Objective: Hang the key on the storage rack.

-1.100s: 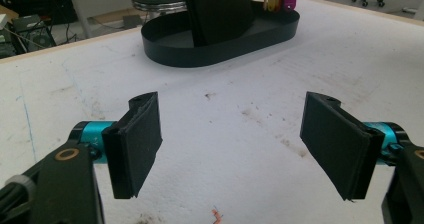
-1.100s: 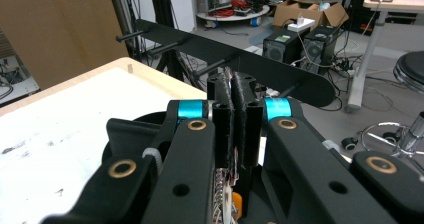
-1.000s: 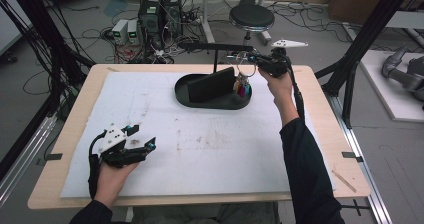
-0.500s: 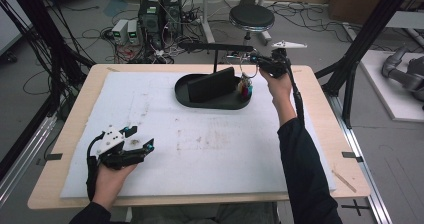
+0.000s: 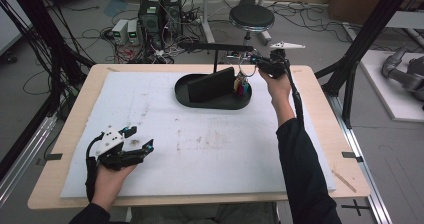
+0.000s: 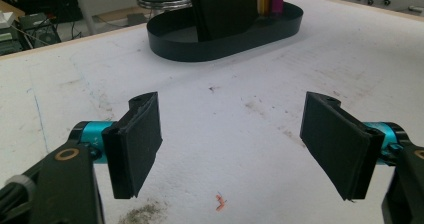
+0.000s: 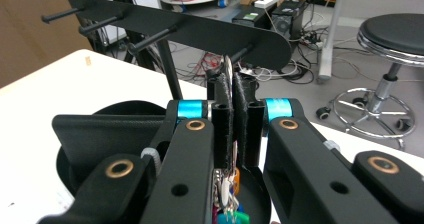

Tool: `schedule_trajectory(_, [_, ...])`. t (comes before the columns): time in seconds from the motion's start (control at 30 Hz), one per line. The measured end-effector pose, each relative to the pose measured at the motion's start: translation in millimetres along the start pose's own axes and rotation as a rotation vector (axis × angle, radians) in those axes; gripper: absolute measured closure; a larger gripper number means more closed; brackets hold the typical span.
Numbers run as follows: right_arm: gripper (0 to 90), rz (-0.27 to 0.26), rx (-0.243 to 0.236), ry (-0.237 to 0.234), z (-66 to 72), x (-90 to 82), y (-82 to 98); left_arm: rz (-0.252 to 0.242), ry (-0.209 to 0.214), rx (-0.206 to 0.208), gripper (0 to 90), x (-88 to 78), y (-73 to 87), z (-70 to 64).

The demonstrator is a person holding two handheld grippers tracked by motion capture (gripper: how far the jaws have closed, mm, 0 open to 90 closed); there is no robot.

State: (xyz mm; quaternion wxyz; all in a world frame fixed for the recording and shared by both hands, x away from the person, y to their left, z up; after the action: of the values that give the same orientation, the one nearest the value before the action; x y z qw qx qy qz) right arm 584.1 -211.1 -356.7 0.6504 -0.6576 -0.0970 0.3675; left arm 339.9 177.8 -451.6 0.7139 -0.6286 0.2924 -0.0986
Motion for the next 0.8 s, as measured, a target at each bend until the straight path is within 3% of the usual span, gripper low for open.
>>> schedule_trajectory(0.3, [83.5, 0.030, -0.017, 0.058, -2.8, -0.6, 3.0, 0.002, 0.001, -0.002, 24.4, 0.3, 0.5, -0.1])
schedule_trajectory(0.5, [77.4, 0.007, -0.034, 0.079, -4.4, -11.1, -3.2, 0.003, -0.001, 0.000, 24.4, 0.5, 0.4, 0.3])
schedule_trajectory(0.73, [62.8, -0.012, -0.059, 0.068, 0.1, -31.5, -12.2, 0.004, -0.006, 0.001, 24.4, 2.3, -0.3, 1.6])
schedule_trajectory(0.8, [53.6, -0.015, -0.065, 0.064, 3.4, -37.7, -14.4, 0.000, -0.005, -0.006, 24.4, 3.7, -1.3, 1.1])
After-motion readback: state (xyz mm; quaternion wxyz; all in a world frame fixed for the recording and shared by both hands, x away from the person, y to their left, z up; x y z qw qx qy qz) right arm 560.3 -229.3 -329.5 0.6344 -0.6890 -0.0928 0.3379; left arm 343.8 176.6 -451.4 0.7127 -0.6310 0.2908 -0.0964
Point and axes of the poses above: each handheld gripper's, and its own axes: x roughly forward along the jaws, y roughly out of its underside, z roughly to its left, the point moved 8 cm from there along x, roughly forward along the jaws, and after that the axes turned 3 degrees about -y, right-handed, at the moved point
